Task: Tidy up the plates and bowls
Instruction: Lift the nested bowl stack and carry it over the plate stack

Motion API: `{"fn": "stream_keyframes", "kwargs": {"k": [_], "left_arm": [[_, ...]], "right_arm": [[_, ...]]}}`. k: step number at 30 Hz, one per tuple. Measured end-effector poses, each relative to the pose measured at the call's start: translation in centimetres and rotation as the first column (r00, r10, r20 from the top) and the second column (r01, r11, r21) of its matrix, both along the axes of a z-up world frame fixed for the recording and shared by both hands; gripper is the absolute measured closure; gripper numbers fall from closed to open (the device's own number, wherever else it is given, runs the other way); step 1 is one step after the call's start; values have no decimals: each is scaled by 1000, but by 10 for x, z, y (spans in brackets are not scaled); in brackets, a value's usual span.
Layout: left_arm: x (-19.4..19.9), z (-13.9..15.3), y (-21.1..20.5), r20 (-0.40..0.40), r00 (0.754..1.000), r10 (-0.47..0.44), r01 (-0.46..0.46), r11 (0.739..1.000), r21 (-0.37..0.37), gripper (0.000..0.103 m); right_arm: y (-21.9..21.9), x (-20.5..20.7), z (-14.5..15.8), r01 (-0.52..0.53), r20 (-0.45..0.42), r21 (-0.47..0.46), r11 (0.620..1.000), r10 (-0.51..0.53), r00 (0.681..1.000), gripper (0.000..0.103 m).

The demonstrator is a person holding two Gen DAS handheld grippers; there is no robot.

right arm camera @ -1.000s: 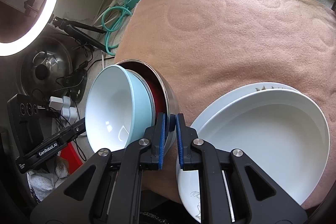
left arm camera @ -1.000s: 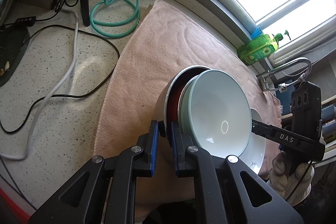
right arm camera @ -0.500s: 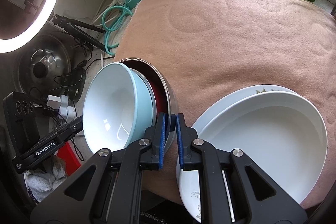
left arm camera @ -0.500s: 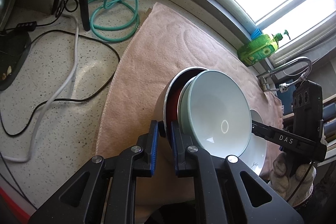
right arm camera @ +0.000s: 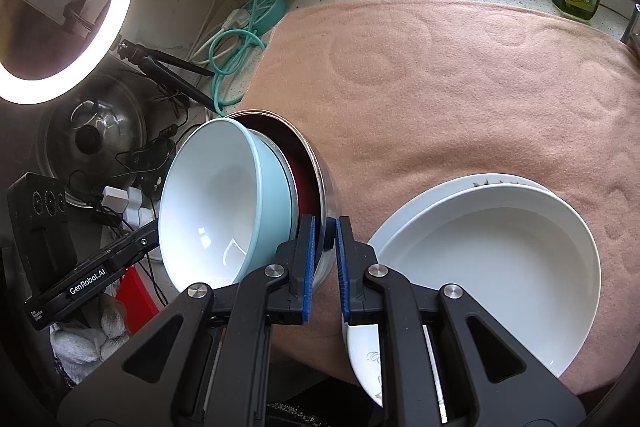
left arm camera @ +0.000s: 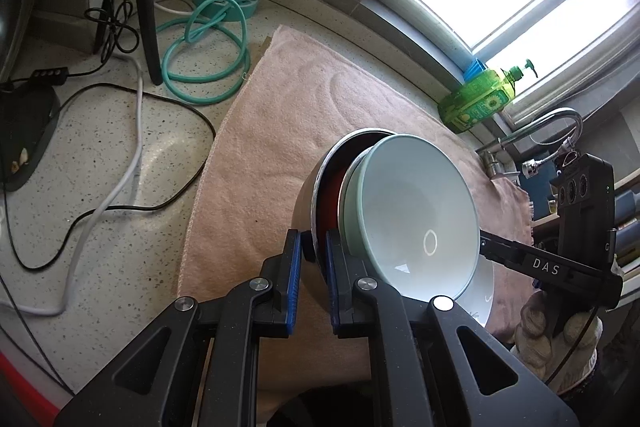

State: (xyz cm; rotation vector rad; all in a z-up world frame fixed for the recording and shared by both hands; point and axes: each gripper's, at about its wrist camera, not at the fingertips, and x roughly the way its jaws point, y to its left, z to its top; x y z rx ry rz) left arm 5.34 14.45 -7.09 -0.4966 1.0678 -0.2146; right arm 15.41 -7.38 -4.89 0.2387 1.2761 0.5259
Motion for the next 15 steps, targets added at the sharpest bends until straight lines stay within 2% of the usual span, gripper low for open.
{"fn": "stream_keyframes", "kwargs": {"k": [15], "left_arm": [[-11, 33, -50, 58, 998, -29, 28, 1000, 11, 94]], "right_arm": [[-54, -18, 38, 26, 64, 26, 999, -28, 998, 93]]}}
